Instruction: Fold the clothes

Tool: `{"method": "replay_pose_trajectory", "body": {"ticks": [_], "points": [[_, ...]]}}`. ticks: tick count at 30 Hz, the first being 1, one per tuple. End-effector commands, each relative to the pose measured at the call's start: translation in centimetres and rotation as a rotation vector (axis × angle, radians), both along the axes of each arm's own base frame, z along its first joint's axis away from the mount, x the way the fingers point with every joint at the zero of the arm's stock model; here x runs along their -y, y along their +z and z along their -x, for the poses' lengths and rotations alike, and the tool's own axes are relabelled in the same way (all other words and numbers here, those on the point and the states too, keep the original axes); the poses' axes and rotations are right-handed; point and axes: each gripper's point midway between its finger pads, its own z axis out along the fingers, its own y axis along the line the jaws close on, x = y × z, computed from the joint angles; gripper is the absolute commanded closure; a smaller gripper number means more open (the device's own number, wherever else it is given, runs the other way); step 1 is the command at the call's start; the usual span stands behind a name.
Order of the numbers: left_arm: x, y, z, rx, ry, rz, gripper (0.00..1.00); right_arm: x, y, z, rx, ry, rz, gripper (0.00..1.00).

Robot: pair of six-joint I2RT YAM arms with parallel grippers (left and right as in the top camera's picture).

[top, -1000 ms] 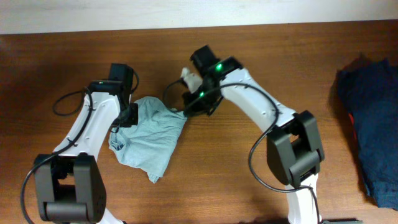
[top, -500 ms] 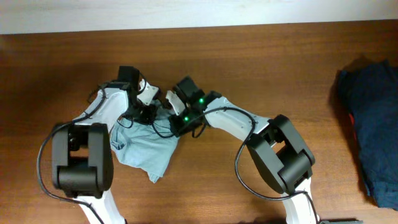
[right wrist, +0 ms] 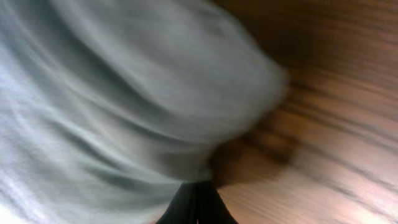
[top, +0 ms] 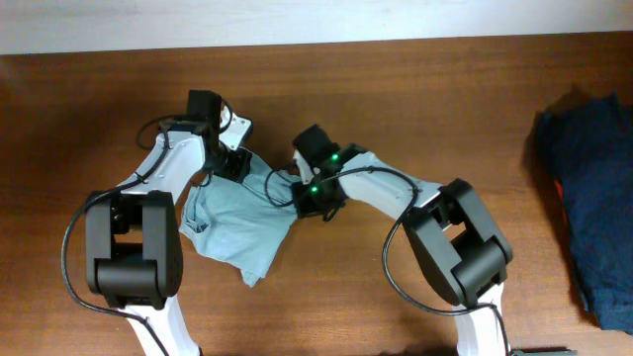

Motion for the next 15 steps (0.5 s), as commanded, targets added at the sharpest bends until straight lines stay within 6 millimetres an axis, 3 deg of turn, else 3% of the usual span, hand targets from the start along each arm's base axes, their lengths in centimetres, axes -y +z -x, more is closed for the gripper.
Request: {"method": "replay_pose_trajectory", "body": {"ticks": [1, 4, 6, 8, 10, 11, 12, 14, 15], "points": [[-1.6, 1.2, -1.4, 0.02, 0.026, -0.082, 0.45, 4.4, -2.1, -0.7, -0.032, -0.097, 0.134, 0.96], [-2.0, 4.5, -1.2, -0.028, 0.076, -0.095, 0.45, 5.1, -0.3, -1.1, -0.033, -0.047, 0.143, 0.96], [-1.7, 6.8, 0.0, -0.099, 0.125, -0.07, 0.45, 5.3, 1.4, -1.4, -0.021, -0.017, 0.143, 0.96], [-1.7, 7.6, 1.6, -0.169, 0.126, -0.07, 0.45, 5.3, 2.8, -1.9, 0.0, -0.009, 0.137, 0.96], [-1.9, 7.5, 3.6, -0.253, 0.14, -0.08, 0.51, 5.4, 4.7, -2.6, 0.034, 0.0, 0.123, 0.96], [-2.0, 7.3, 4.5, -0.292, 0.151, -0.084, 0.58, 5.4, 5.2, -2.8, 0.044, 0.005, 0.119, 0.96], [-2.1, 6.1, 6.6, -0.376, 0.188, -0.093, 0.76, 5.5, 6.9, -3.5, 0.081, 0.015, 0.107, 0.96], [-2.0, 4.1, 8.6, -0.453, 0.228, -0.087, 0.93, 5.8, 7.7, -3.9, 0.089, 0.003, 0.106, 0.96], [-2.0, 3.3, 9.2, -0.471, 0.23, -0.088, 0.94, 5.9, 7.8, -4.0, 0.088, 0.0, 0.106, 0.96]]}}
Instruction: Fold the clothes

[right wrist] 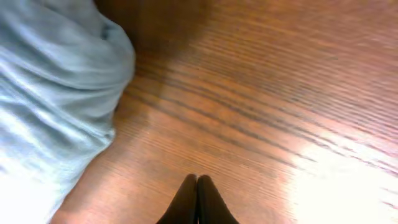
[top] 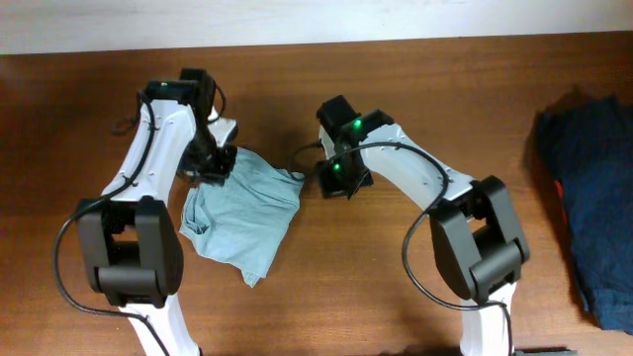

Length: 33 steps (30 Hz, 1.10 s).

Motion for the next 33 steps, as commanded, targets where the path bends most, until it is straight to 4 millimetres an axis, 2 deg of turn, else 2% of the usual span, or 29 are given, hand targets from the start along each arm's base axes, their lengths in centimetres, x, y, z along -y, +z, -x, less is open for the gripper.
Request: {"method": "replay_pose_trajectory", "body": {"ticks": [1, 4, 6, 10, 14, 17, 19, 23, 25, 27, 28, 31, 33], "points": [[-0.1, -3.5, 3.3, -0.119, 0.082, 0.0, 0.94, 0.7, 3.1, -1.7, 0.086, 0.0, -0.02, 0.96], [-0.5, -6.6, 5.1, -0.149, 0.095, -0.012, 0.96, 1.2, 3.1, -1.8, 0.078, -0.011, -0.015, 0.96], [-3.2, -7.3, 6.0, -0.162, 0.232, -0.138, 0.99, 1.3, 3.1, -1.8, 0.079, -0.013, -0.012, 0.96], [-5.2, -6.5, 5.9, -0.145, 0.325, -0.207, 0.99, 1.2, 3.1, -1.9, 0.082, -0.012, -0.014, 0.96], [-6.1, -4.6, 5.4, -0.104, 0.33, -0.24, 0.91, 1.1, 3.1, -2.2, 0.093, -0.012, -0.019, 0.96], [-7.5, -3.3, 5.6, -0.085, 0.321, -0.321, 0.86, 1.0, 3.2, -2.4, 0.102, -0.013, -0.024, 0.96], [-7.9, -3.0, 5.8, -0.084, 0.343, -0.345, 0.84, 1.0, 3.2, -2.4, 0.103, -0.013, -0.024, 0.96], [-9.4, -2.1, 5.3, -0.04, 0.388, -0.431, 0.67, 1.0, 3.2, -2.4, 0.103, -0.012, -0.024, 0.96], [-10.0, -1.9, 4.5, -0.01, 0.407, -0.43, 0.63, 1.0, 3.2, -2.4, 0.102, -0.012, -0.024, 0.96], [-9.3, -2.1, 3.5, 0.01, 0.406, -0.351, 0.62, 1.0, 3.2, -2.4, 0.102, -0.012, -0.024, 0.96], [-8.1, -2.4, 2.9, 0.012, 0.351, -0.261, 0.62, 1.0, 3.2, -2.3, 0.1, -0.012, -0.022, 0.96], [-4.4, -2.8, 1.1, 0.049, 0.228, 0.0, 0.5, 1.1, 3.1, -2.2, 0.095, -0.009, -0.02, 0.96], [-3.7, -2.6, -0.2, 0.097, 0.224, 0.103, 0.41, 1.2, 3.1, -2.0, 0.088, -0.009, -0.016, 0.96]]}}
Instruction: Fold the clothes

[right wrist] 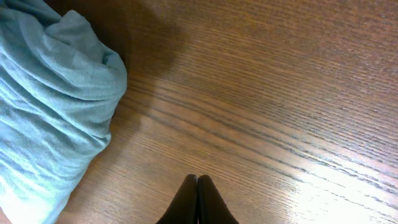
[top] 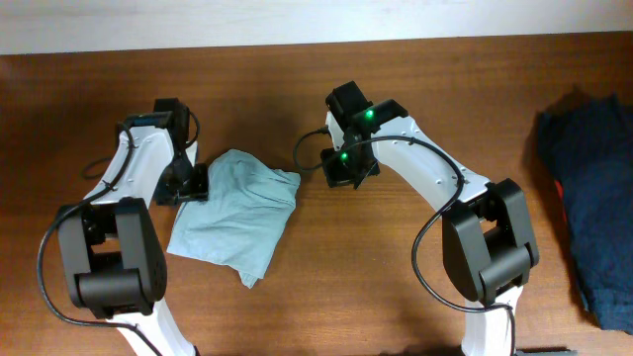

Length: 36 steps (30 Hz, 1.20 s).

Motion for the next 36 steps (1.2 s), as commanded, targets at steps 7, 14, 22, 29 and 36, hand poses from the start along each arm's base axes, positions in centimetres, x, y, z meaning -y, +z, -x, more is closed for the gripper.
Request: {"method": "replay_pose_trajectory", "body": {"ticks": [7, 14, 22, 29, 36], "points": [[2.2, 2.2, -2.3, 0.16, -0.139, 0.389, 0.22, 0.4, 1.2, -0.2, 0.025, 0.007, 0.009, 0.96], [0.5, 2.4, -1.8, 0.191, -0.221, 0.461, 0.13, 0.5, 1.2, 0.0, 0.024, 0.028, 0.013, 0.96], [1.3, -1.7, -1.1, 0.118, -0.238, 0.594, 0.08, 0.7, 1.1, 0.1, 0.018, 0.035, 0.017, 0.96], [2.7, -4.1, -0.4, 0.065, -0.215, 0.702, 0.08, 2.1, 1.0, 0.3, -0.009, 0.024, 0.036, 0.96], [5.6, -4.3, 0.7, -0.01, -0.314, 0.693, 0.11, 2.9, 1.0, -0.1, -0.01, 0.001, 0.035, 0.96]]}}
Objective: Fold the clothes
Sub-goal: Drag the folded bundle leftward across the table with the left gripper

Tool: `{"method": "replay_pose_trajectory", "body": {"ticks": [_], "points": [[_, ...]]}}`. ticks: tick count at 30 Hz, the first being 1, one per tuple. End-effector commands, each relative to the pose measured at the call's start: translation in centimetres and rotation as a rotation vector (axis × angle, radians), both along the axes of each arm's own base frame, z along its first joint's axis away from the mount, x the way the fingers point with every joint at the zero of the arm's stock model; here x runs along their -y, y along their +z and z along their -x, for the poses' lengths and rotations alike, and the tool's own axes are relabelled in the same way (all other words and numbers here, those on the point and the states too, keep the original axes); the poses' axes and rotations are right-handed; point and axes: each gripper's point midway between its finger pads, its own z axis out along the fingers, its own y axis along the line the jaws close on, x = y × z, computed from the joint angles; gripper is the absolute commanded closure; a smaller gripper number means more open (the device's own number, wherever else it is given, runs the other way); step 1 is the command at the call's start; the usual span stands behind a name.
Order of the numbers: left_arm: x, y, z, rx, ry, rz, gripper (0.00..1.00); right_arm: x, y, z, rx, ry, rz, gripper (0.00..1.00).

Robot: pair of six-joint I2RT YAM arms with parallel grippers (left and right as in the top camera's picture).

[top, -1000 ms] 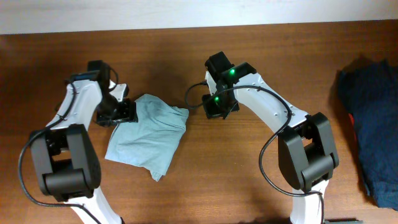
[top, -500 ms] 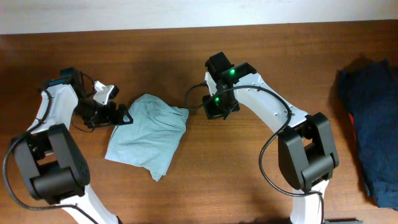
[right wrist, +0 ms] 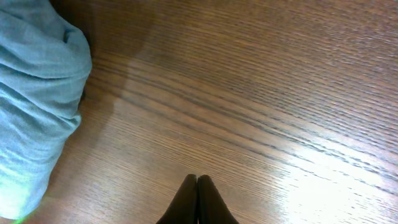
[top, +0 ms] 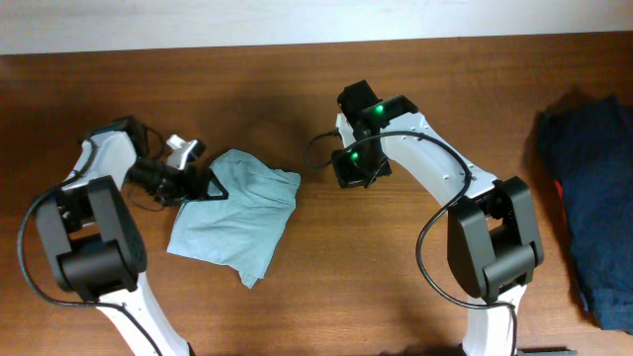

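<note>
A light blue garment [top: 237, 213] lies crumpled and partly folded on the wooden table [top: 396, 287], left of centre. Its rounded right edge [right wrist: 37, 81] fills the left side of the right wrist view. My left gripper [top: 215, 187] lies low at the garment's upper left edge, pointing right, and its fingers look spread. My right gripper [top: 348, 170] hangs over bare wood a little to the right of the garment. Its fingertips [right wrist: 197, 181] are pressed together with nothing between them.
A pile of dark blue clothes [top: 591, 198] with a bit of red in it lies at the table's right edge. A pale wall strip runs along the table's far edge [top: 297, 44].
My left arm has swung out to the left, and its gripper now points right at the garment's upper left edge. The right gripper sits slightly further right of the garment. The garment lies as before.
At first both grippers were close together at the top of the bunched garment. Then the right gripper was off it and shut, with the left at its upper left corner. Later the garment lay flatter with the left gripper at its left edge; now both arms stand further apart.
</note>
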Motion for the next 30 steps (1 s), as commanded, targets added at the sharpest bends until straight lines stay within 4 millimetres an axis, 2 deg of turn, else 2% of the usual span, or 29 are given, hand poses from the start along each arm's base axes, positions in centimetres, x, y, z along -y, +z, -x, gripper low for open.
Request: {"method": "replay_pose_trajectory", "body": {"ticks": [1, 5, 6, 7, 9, 12, 15, 17, 21, 24, 27, 30], "points": [[1.9, -3.2, 1.9, -0.078, -0.129, -0.065, 0.19, 0.4, 1.3, -0.7, 0.041, 0.0, 0.0, 0.96], [3.3, -4.6, 2.3, -0.117, -0.167, -0.118, 0.34, 0.5, 1.2, -0.5, 0.034, 0.001, 0.004, 0.96], [3.7, -5.1, 2.5, -0.129, -0.176, -0.116, 0.41, 0.5, 1.2, -0.5, 0.032, 0.001, 0.004, 0.96], [4.3, -5.9, 2.9, -0.16, -0.177, -0.113, 0.55, 0.5, 1.2, -0.4, 0.031, 0.001, 0.005, 0.96], [5.4, -6.8, 3.4, -0.199, -0.175, -0.077, 0.69, 0.6, 1.2, -0.4, 0.028, 0.001, 0.007, 0.96], [6.5, -6.8, 3.6, -0.208, -0.173, -0.028, 0.83, 0.6, 1.2, -0.4, 0.028, 0.001, 0.007, 0.96], [7.6, -5.8, 3.6, -0.22, -0.146, 0.053, 0.99, 0.6, 1.2, -0.4, 0.028, 0.001, 0.007, 0.96], [8.2, -4.7, 3.3, -0.23, -0.117, 0.118, 1.0, 0.6, 1.2, -0.4, 0.027, 0.001, 0.007, 0.96], [8.3, -1.3, 0.6, -0.198, -0.019, 0.271, 1.0, 0.6, 1.2, -0.3, 0.024, 0.001, 0.008, 0.96], [6.9, 0.9, -1.9, -0.126, 0.048, 0.341, 1.0, 0.7, 1.2, 0.0, 0.014, 0.001, 0.014, 0.96], [5.5, 1.8, -3.3, -0.077, 0.075, 0.342, 0.99, 0.8, 1.1, 0.1, 0.009, 0.001, 0.019, 0.96], [2.5, 3.1, -5.1, -0.008, 0.135, 0.31, 0.99, 0.8, 1.1, 0.1, 0.01, 0.001, 0.019, 0.96]]}}
